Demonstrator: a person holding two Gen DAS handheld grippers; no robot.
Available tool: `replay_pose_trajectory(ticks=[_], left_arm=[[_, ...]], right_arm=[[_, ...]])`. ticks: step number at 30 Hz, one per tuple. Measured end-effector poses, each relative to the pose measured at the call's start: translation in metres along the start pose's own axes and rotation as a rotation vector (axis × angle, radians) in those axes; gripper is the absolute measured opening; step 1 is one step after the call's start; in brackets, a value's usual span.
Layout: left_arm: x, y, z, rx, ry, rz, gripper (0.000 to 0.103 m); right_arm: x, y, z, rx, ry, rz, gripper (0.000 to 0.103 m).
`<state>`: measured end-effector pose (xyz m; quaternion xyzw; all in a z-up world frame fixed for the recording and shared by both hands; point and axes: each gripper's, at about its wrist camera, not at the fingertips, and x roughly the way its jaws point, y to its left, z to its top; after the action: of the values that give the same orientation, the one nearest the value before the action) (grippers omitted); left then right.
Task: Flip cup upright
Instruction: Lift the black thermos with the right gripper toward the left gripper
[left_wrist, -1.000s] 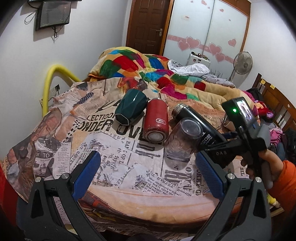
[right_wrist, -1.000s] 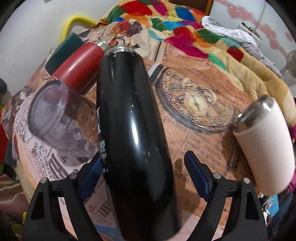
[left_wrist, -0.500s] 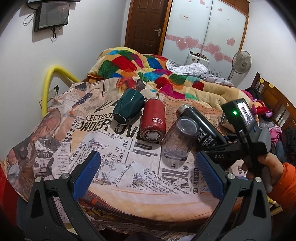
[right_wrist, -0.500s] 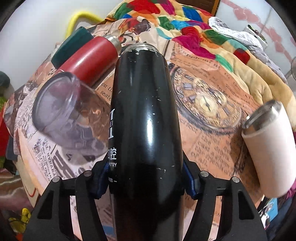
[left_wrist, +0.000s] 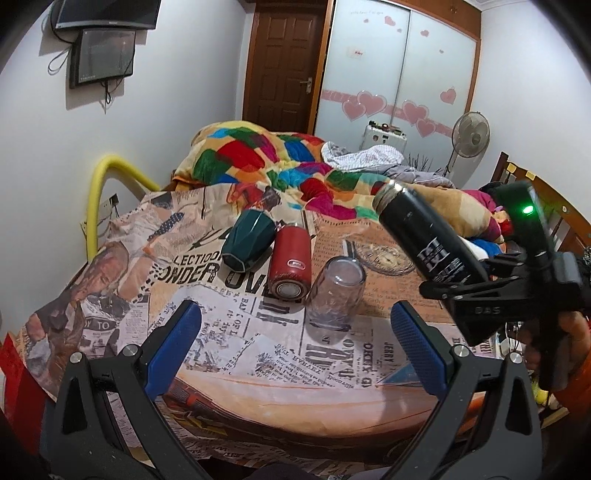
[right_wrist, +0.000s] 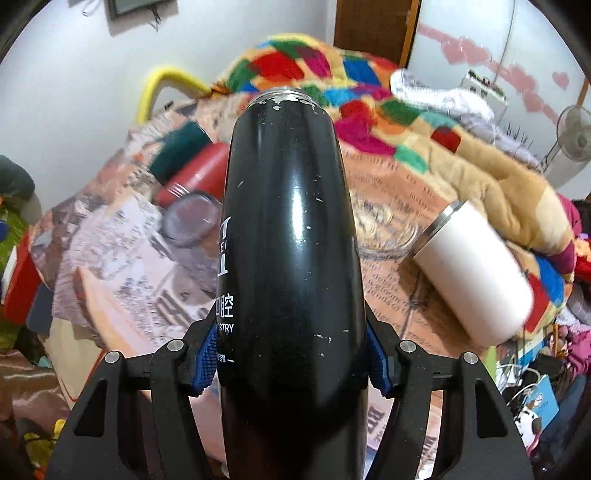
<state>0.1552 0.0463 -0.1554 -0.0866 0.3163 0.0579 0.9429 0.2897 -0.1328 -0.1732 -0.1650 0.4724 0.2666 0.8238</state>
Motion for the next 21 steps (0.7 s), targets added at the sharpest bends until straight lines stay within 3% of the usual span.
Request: replay_pose_trajectory(ticks=[9, 21], left_arm=[[-0.025, -0.003, 0.005, 0.002, -0.053, -0.001, 0.103], [-0.032, 0.012, 0.005, -0.007, -0.065, 0.02, 0.103]], right_arm=[[-0.057, 0.041, -0.01, -0.116, -0.13, 0.038, 0.062], [-0.035, 0.077, -0.027, -0.26, -0.094, 0.127, 0.062]])
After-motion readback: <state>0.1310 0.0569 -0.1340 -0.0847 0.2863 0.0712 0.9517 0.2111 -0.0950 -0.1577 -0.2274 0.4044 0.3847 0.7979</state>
